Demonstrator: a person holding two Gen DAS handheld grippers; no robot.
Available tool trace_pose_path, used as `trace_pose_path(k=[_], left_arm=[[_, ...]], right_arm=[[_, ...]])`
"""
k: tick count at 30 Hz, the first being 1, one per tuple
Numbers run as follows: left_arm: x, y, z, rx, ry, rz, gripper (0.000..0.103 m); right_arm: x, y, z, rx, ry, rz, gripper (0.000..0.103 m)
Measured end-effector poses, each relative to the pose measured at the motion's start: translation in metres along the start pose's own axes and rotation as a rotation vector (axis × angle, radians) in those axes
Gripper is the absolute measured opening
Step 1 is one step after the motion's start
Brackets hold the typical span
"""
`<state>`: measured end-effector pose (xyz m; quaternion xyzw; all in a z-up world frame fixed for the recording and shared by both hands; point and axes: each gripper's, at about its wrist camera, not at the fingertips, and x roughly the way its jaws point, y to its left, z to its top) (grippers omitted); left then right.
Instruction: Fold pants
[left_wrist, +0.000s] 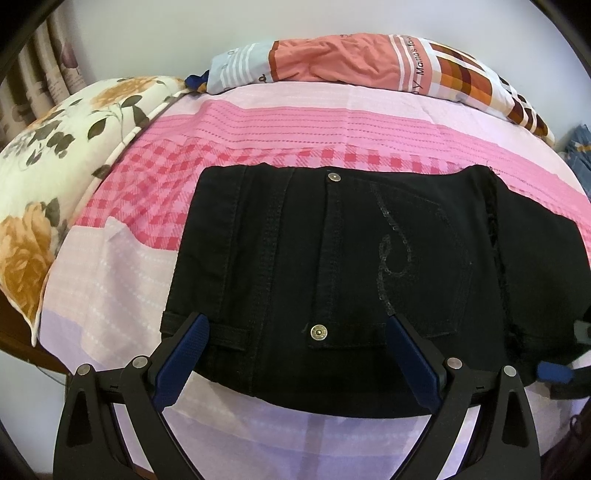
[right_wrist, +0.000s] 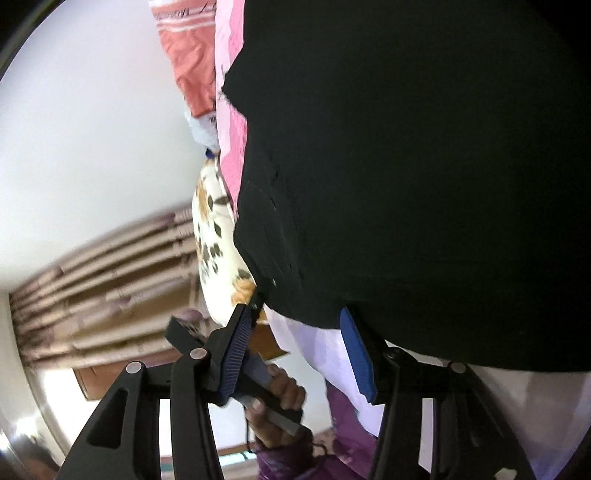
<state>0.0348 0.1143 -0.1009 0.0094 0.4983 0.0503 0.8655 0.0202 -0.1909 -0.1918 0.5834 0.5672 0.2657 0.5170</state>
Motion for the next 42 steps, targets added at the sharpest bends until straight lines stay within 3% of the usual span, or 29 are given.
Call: trace_pose_path(k=[3,9,11,13,16,18,20,23,24,25,29,32,39,42], left_arm=[[0.000,-0.002,0.000,0.005,0.004,0.003,0.096],[0.000,-0.003,0.000,0.009,0.008,0.003,0.096],[-0.001,-0.003,-0.001,0.008,0.010,0.000,0.096],[0.000,-0.003,0.000,0.008,0.012,-0.001,0.096],[-0.001,0.000,0.001,0.000,0.015,-0.013,0.096],[-0.001,0.002,0.002,-0.013,0.014,-0.024,0.096],[0.000,0.003,0.002,-0.016,0.020,-0.027,0.096],[-0.002,0.002,0.001,-0.006,0.016,-0.026,0.096],[-0.002,0.002,0.002,-0.008,0.015,-0.029,0.096],[-0.003,0.003,0.003,-0.012,0.015,-0.032,0.096],[-0.003,0.006,0.004,-0.033,0.018,-0.044,0.096],[-0.002,0.008,0.004,-0.044,0.028,-0.045,0.096],[-0.002,0.007,0.004,-0.047,0.028,-0.039,0.096],[-0.001,0.005,0.003,-0.037,0.032,-0.027,0.096]], right_arm=[[-0.003,0.000,0.000,0.051,-0.037,0.033,0.049],[0.003,0.005,-0.001,0.107,-0.098,-0.029,0.050],[0.005,0.003,-0.002,0.140,-0.119,-0.010,0.054],[0.008,0.006,-0.005,0.149,-0.091,0.010,0.057],[0.007,0.010,-0.017,0.140,-0.028,-0.031,0.062],[0.006,0.016,-0.019,0.109,-0.008,-0.127,0.063],[0.006,0.035,-0.017,-0.051,0.013,-0.242,0.063],[0.017,0.092,-0.029,-0.513,0.076,-0.500,0.063],[0.020,0.115,-0.045,-0.760,0.027,-0.646,0.063],[0.022,0.125,-0.055,-0.902,-0.010,-0.718,0.063],[0.041,0.129,-0.091,-1.328,-0.101,-0.973,0.059],[0.059,0.111,-0.099,-1.449,-0.075,-1.073,0.036],[0.071,0.096,-0.107,-1.595,-0.083,-1.147,0.035],[0.082,0.087,-0.111,-1.700,-0.105,-1.239,0.035]])
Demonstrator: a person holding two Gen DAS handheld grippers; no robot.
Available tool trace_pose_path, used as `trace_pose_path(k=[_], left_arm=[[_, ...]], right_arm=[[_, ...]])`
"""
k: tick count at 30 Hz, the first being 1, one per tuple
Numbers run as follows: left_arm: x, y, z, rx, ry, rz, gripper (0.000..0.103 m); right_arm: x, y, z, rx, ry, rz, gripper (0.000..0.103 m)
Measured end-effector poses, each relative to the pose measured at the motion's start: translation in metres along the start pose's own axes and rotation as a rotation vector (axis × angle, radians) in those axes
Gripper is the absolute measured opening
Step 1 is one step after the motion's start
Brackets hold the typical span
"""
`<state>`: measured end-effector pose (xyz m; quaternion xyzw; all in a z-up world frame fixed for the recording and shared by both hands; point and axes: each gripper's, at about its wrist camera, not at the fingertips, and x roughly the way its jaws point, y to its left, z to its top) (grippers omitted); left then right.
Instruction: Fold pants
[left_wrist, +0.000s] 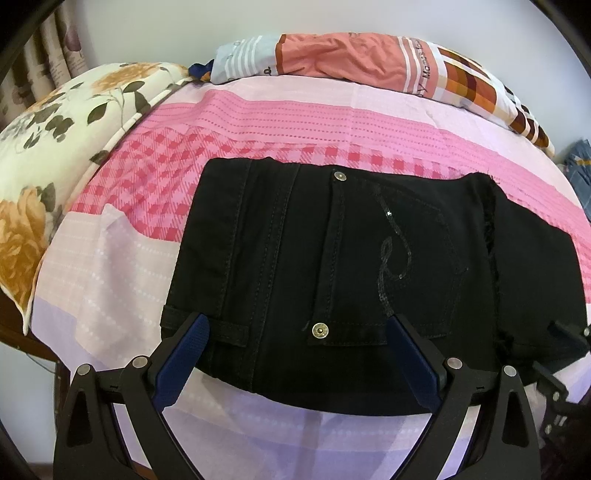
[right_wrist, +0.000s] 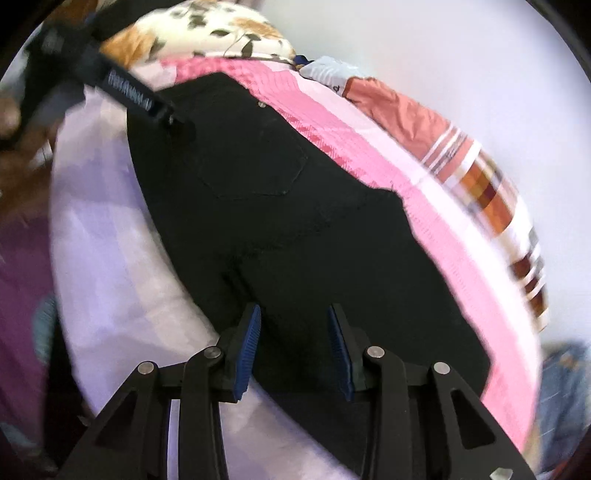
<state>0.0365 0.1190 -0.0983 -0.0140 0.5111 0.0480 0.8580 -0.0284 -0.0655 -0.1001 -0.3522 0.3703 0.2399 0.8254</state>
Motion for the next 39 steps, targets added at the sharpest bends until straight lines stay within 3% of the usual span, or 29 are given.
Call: trace_pose_path(k=[3,6,8,12,15,18,24,28,36,39], left_arm=[[0.001,-0.002,0.000,0.013,0.003,0.007,0.096],[0.001,-0.001,0.000,0.006,0.005,-0.001,0.096],[0.001,0.000,0.001,0.000,0.007,-0.008,0.096],[0.001,0.000,0.001,-0.002,0.009,-0.010,0.096],[0.002,0.000,0.001,-0.001,0.013,-0.007,0.096],[0.004,0.001,0.001,-0.006,0.016,-0.009,0.096],[0.006,-0.001,0.000,0.009,0.022,0.001,0.096],[0.007,-0.001,0.000,0.002,0.024,-0.003,0.096],[0.007,-0.001,0.001,0.007,0.025,0.002,0.097],[0.007,-0.001,0.000,0.011,0.026,0.005,0.097]], right_arm=[[0.004,0.019,-0.001,-0.127,-0.032,-0.113,0.036],[0.011,0.045,-0.010,-0.312,-0.076,-0.300,0.036],[0.016,0.047,-0.013,-0.325,-0.069,-0.336,0.036],[0.013,0.043,-0.012,-0.290,-0.063,-0.318,0.034],[-0.003,0.037,-0.007,-0.213,-0.083,-0.200,0.037],[-0.006,0.051,-0.010,-0.278,-0.103,-0.236,0.049],[0.011,0.059,-0.009,-0.314,-0.087,-0.260,0.049],[0.019,0.046,-0.007,-0.271,-0.039,-0.274,0.027],[0.024,0.062,-0.011,-0.350,-0.053,-0.289,0.024],[0.026,0.062,-0.008,-0.344,-0.041,-0.253,0.007]])
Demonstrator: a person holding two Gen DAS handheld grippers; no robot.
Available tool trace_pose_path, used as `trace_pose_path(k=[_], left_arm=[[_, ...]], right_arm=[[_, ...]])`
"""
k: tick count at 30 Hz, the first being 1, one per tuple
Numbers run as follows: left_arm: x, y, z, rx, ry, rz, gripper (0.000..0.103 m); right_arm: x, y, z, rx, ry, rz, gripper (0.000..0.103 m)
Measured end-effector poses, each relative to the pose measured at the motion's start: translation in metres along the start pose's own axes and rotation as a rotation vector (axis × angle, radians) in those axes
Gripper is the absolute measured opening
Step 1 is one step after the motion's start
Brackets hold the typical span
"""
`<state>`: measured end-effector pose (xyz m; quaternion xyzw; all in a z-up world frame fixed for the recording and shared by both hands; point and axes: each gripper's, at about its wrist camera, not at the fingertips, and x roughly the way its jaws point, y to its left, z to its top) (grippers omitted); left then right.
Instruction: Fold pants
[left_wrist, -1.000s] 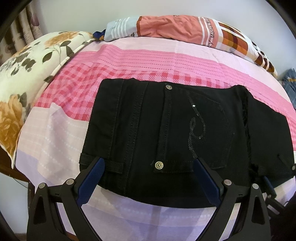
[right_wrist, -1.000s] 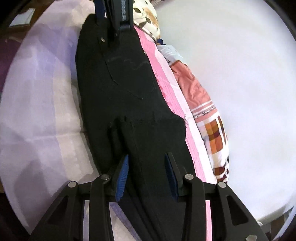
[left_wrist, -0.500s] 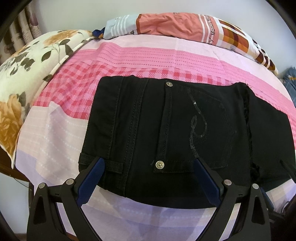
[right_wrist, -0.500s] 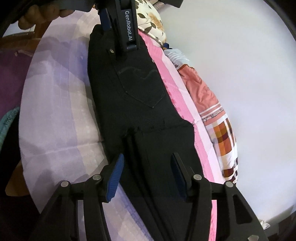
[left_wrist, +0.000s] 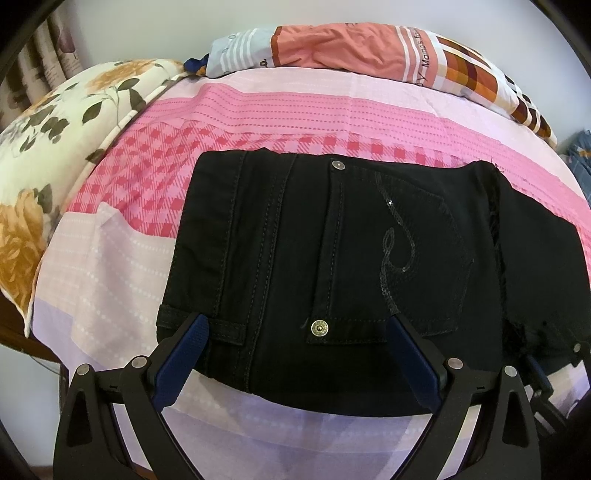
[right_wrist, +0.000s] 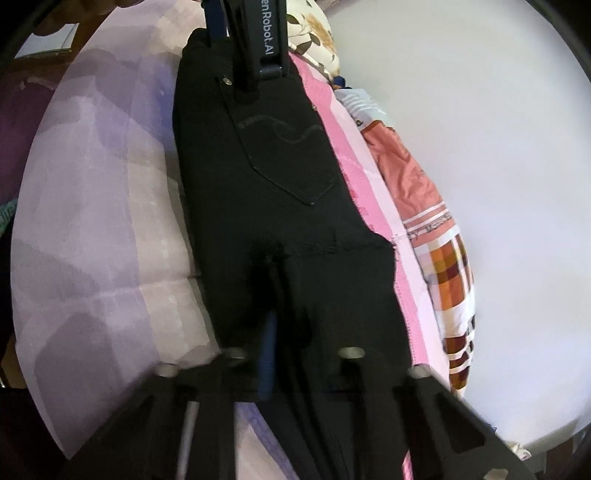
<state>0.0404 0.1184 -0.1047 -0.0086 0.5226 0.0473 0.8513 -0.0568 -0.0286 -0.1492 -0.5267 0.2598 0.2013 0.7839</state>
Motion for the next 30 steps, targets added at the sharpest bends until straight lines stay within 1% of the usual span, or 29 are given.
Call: trace_pose_path(k=[3,7,9,13,16,20,21,23,24,25,26,27,30], left_arm=[[0.000,0.000,0.000,-0.003,0.000,-0.001,0.097],[0.001,0.000,-0.001,-0.006,0.001,-0.003,0.097],[0.001,-0.001,0.000,-0.002,0.002,0.000,0.097],[0.001,-0.001,-0.001,0.002,0.003,0.006,0.097],[0.001,-0.002,-0.001,0.000,0.003,0.003,0.097],[0.001,0.000,-0.002,0.001,0.002,0.005,0.097],[0.001,-0.001,-0.001,0.000,0.003,0.005,0.097],[0.001,-0.001,-0.002,0.003,0.004,0.006,0.097],[0.001,-0.001,-0.001,0.002,0.003,0.006,0.097],[0.001,-0.001,-0.001,0.001,0.003,0.006,0.097],[0.001,0.000,-0.001,0.001,0.005,0.005,0.097],[0.000,0.000,-0.001,0.000,0.006,0.004,0.097],[-0.002,0.004,0.000,-0.013,0.012,-0.009,0.097]], right_arm=[[-0.005,0.003,-0.002,-0.007,-0.013,0.025,0.006],[-0.018,-0.009,-0.003,0.044,-0.040,0.041,0.006],[-0.023,-0.012,-0.003,0.062,-0.042,0.062,0.006],[-0.028,-0.001,-0.006,0.046,-0.046,0.098,0.006],[-0.026,0.005,-0.006,0.035,-0.039,0.088,0.006],[-0.026,0.003,-0.006,0.044,-0.047,0.079,0.007],[-0.027,0.003,-0.006,0.047,-0.051,0.083,0.009],[-0.030,0.001,-0.006,0.067,-0.064,0.126,0.013],[-0.034,-0.003,-0.005,0.092,-0.076,0.165,0.014],[-0.037,-0.009,-0.005,0.124,-0.092,0.221,0.021],[-0.041,-0.017,-0.004,0.170,-0.110,0.282,0.025],[-0.044,-0.024,-0.004,0.209,-0.123,0.323,0.028],[-0.045,-0.056,-0.004,0.375,-0.140,0.457,0.028]])
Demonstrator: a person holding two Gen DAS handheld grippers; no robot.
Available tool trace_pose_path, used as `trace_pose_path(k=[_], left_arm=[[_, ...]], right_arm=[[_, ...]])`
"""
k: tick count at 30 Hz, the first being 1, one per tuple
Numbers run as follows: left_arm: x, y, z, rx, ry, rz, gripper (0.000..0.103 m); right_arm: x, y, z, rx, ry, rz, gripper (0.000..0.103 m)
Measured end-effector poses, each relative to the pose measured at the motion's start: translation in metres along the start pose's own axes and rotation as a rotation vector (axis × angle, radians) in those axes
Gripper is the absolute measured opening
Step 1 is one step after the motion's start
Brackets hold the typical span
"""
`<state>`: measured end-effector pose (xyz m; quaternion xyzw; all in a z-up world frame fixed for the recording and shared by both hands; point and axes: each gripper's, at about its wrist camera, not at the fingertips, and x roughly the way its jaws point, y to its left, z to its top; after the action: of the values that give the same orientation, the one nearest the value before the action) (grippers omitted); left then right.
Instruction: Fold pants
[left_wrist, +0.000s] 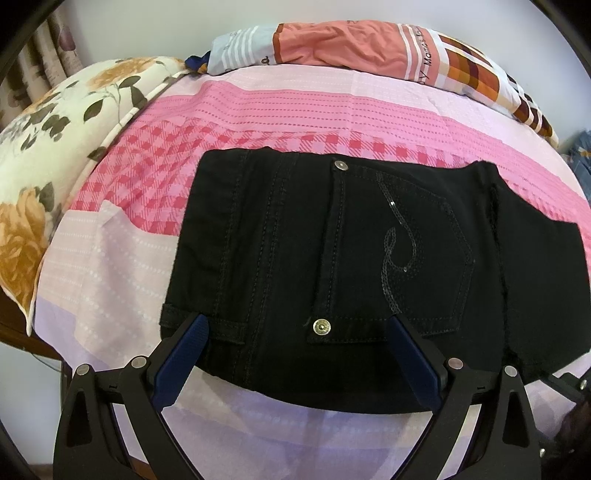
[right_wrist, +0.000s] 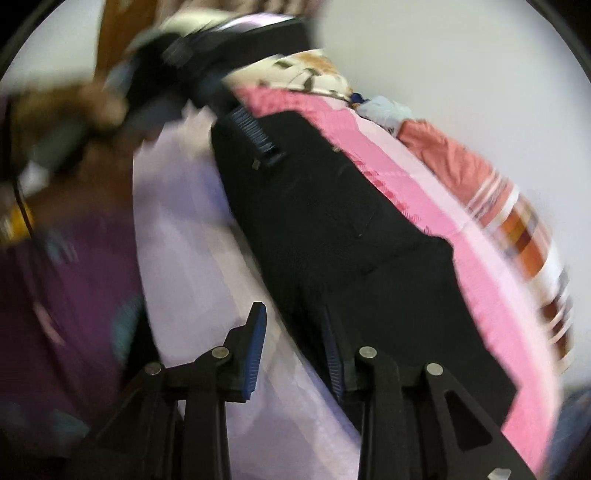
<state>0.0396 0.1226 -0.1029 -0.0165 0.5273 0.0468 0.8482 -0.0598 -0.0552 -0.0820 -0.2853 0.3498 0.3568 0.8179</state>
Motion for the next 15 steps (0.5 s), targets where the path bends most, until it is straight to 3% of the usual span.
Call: trace_pose_path(k=[3,5,10,15], left_arm=[[-0.009,0.021,0.008,-0.053,-0.009,-0.020,0.097],[-0.017,0.047,0.014,-0.126,-0.023,-0.061,0.097],[-0.021,0.123,0.016,-0.291,-0.047,-0.177,0.097],[0.001,0.149,0.014,-0.270,0.028,-0.326,0.097]], right_arm=[[-0.001,-0.041,0.007,0.195,-0.014,0.058,0.028],[0.009,-0.056,0.005,0.243,0.009,0.029,0.028],[0.050,-0.056,-0.003,0.208,0.149,0.036,0.028],[0.023,-0.078,0.003,0.355,0.049,0.098,0.029]])
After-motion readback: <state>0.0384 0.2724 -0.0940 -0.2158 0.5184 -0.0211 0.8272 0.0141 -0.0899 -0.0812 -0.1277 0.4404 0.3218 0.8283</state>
